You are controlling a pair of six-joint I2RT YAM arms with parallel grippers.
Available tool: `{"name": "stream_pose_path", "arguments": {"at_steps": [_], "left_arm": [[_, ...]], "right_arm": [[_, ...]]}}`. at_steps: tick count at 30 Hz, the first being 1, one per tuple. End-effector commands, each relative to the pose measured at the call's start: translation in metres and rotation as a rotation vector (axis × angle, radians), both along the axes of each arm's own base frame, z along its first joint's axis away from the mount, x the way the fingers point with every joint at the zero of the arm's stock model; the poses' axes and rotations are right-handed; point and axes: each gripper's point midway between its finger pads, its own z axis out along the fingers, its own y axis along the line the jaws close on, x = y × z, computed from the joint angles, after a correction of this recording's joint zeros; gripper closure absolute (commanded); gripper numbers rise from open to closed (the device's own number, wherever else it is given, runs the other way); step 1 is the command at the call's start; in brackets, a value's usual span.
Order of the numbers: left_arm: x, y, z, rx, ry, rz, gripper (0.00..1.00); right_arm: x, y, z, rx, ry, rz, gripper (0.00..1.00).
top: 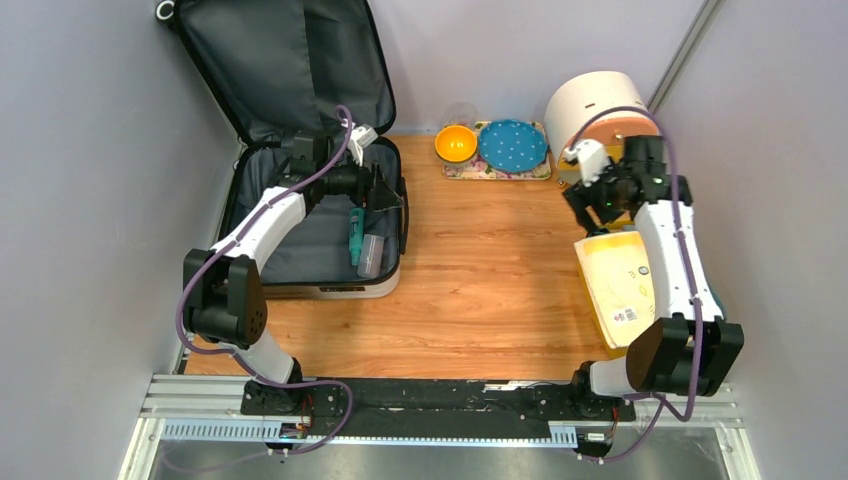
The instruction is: Open, take out, and arrange the luggage
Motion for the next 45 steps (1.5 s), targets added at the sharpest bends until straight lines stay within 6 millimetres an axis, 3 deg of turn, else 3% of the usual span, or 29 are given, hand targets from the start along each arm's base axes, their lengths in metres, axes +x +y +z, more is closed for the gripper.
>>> {"name": "stream_pose_path", "arguments": {"at_steps": [1,4,7,9,13,16,21,22,25,26,29,30,32,34,37,39,40,44,45], "left_arm": [[-0.003,0.0,0.023,-0.008,-0.084,-0.015,0.22],[-0.006,0.0,0.023,-0.006,-0.094,-0.016,0.22],[-0.01,0.002,0.019,0.001,-0.092,-0.013,0.22],[-0.012,0.003,0.016,0.005,-0.088,-0.015,0.22],[-0.016,0.006,0.016,0.02,-0.098,-0.006,0.22],[-0.017,0.008,0.013,0.034,-0.113,-0.004,0.22],[-0.017,0.009,0.011,0.042,-0.12,-0.005,0.22],[-0.016,0.009,0.01,0.045,-0.117,0.003,0.22],[-0.014,0.012,0.011,0.042,-0.105,0.024,0.21],[-0.012,0.013,0.013,0.04,-0.12,0.03,0.18],[-0.005,0.019,0.023,0.001,-0.127,0.088,0.16],[-0.003,0.022,0.021,-0.01,-0.109,0.118,0.16],[0.01,0.028,0.03,-0.016,-0.151,0.204,0.16],[0.024,0.036,0.033,-0.019,-0.135,0.313,0.16],[0.036,0.043,0.032,-0.008,-0.133,0.372,0.16],[0.04,0.042,0.038,0.001,-0.157,0.342,0.16],[0.04,0.042,0.03,0.012,-0.121,0.33,0.16],[0.034,0.041,0.035,-0.024,-0.135,0.238,0.16],[0.033,0.041,0.034,-0.028,-0.137,0.222,0.16]], "right_arm": [[0.005,0.054,-0.02,0.031,0.01,0.108,0.25],[0.006,0.081,-0.046,-0.007,0.04,0.222,0.27],[0.004,0.082,-0.081,-0.035,0.119,0.25,0.29],[0.002,0.067,-0.106,-0.098,0.21,0.209,0.31],[0.01,0.019,-0.12,-0.182,0.233,0.078,0.3],[0.015,-0.014,-0.111,-0.208,0.216,-0.048,0.3],[0.022,-0.032,-0.098,-0.233,0.19,-0.135,0.29],[0.028,-0.036,-0.088,-0.22,0.162,-0.158,0.28],[0.041,-0.035,-0.063,-0.081,0.078,-0.25,0.23],[0.053,-0.021,-0.041,0.031,0.014,-0.23,0.22],[0.068,-0.012,0.004,0.264,-0.12,-0.335,0.16],[0.078,-0.013,0.019,0.299,-0.188,-0.362,0.08],[0.083,-0.006,0.039,0.381,-0.26,-0.396,0.01],[0.097,-0.003,0.05,0.427,-0.342,-0.377,0.02],[0.115,0.005,0.048,0.506,-0.317,-0.371,0.09],[0.126,0.006,0.025,0.539,-0.243,-0.377,0.13],[0.131,0.002,0.024,0.557,-0.238,-0.392,0.15],[0.138,-0.004,0.003,0.697,-0.179,-0.474,0.24],[0.144,-0.008,0.006,0.717,-0.222,-0.472,0.28]]}}
